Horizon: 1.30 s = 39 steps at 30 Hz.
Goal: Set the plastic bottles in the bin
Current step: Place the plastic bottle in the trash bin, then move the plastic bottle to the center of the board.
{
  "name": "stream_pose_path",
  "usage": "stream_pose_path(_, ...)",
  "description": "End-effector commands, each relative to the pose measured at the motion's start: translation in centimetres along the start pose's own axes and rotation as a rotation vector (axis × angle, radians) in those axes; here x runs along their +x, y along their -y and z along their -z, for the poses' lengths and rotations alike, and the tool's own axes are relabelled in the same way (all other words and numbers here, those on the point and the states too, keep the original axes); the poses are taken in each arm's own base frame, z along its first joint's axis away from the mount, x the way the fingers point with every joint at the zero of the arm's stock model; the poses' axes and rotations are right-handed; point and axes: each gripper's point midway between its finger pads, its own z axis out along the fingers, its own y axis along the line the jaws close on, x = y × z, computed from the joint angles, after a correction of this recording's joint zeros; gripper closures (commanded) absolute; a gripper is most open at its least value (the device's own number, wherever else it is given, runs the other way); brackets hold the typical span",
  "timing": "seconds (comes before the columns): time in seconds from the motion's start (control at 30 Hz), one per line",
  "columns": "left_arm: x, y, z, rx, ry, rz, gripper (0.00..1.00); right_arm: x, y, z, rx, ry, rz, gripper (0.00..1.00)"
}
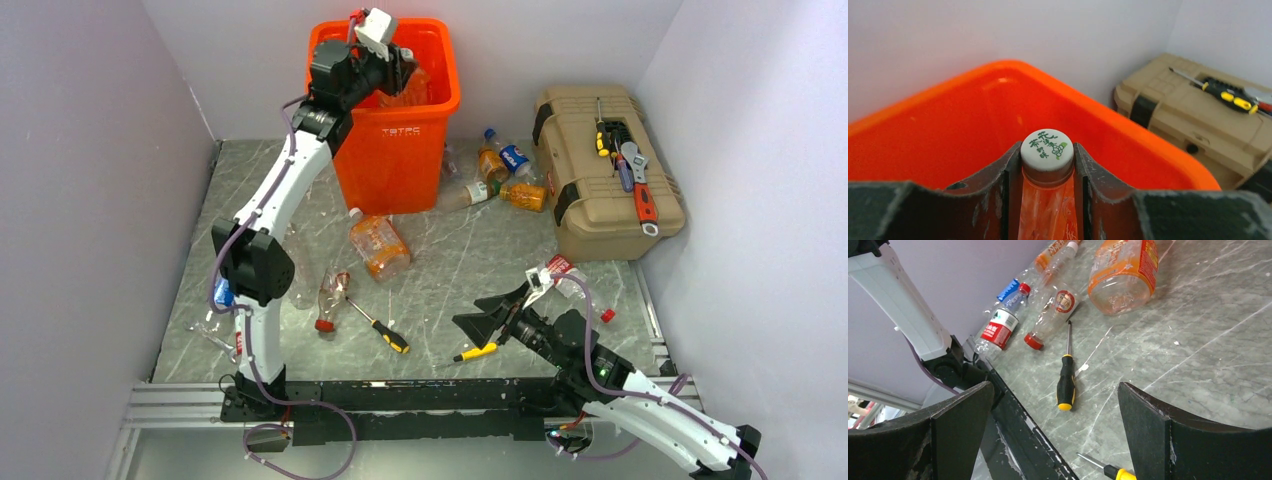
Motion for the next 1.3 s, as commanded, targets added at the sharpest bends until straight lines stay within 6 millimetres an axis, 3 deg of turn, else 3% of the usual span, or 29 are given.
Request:
stream_pose_path(0.0,-1.1,1.9,0.7,0.098,0.010,0.007,1.00,-1.7,-0.6,0.3,0.003,0.044,0.005,0.01)
stream_pose_path(0.1,1.6,1.8,0.7,0.093,-0.046,0.013,1.00,-1.7,-0.3,0.3,0.021,0.043,0.005,0.01)
stream_pose_path(0.13,2.4,1.7,0.7,0.095,-0.070,0.012,0.86,-1.8,-0.3,0.3,0.024,0.046,0.006,0.01)
stream_pose_path(0.2,2.8,1.5,1.0,0.076,-0.089,0.025,0.35,-1.9,-0.2,0.3,0.034,0.043,0.013,0.01)
stream_pose_path(0.27,0.7,1.3,1.6,0.048,-0.029,0.029,0.05,-2.0,-0.1,0.3,0.049,0.039,0.020,0.01)
stream_pose_path(0.3,-0.9,1.3,2.0,0.041,0.014,0.027,0.01,-2.2,0.0,0.4,0.055,0.040,0.026,0.01)
stream_pose_path(0.47,-10.3,2.1,5.7,0.008,0.224,0.036,0.01,-3.2,0.3,0.7,0.092,0.062,0.051,0.00)
stream_pose_path(0.6,-16.9,2.4,10.7,-0.056,0.360,-0.001,0.01,-4.3,0.4,0.6,0.122,0.088,0.069,0.00)
stream_pose_path(0.77,-22.3,2.3,18.1,-0.180,0.470,-0.077,0.00,-5.3,0.8,0.1,0.178,0.097,0.094,0.00)
stream_pose_path(0.87,-21.1,2.4,21.7,-0.238,0.418,-0.085,0.01,-5.6,1.2,-0.4,0.215,0.094,0.104,0.00)
stream_pose_path(0.93,-18.8,2.4,23.9,-0.270,0.353,-0.073,0.01,-5.5,1.8,-0.9,0.254,0.087,0.104,0.00)
stream_pose_path(1.1,-9.3,2.0,28.3,-0.355,0.092,-0.087,0.01,-4.3,2.9,-2.9,0.318,0.016,0.136,0.00)
stream_pose_path(1.2,-2.6,0.6,31.1,-0.506,-0.044,0.053,0.00,-3.7,3.5,-4.4,0.355,-0.025,0.168,0.00)
stream_pose_path(1.27,2.3,0.7,32.4,-0.552,-0.135,0.147,0.01,-3.4,3.5,-5.9,0.352,-0.050,0.200,0.00)
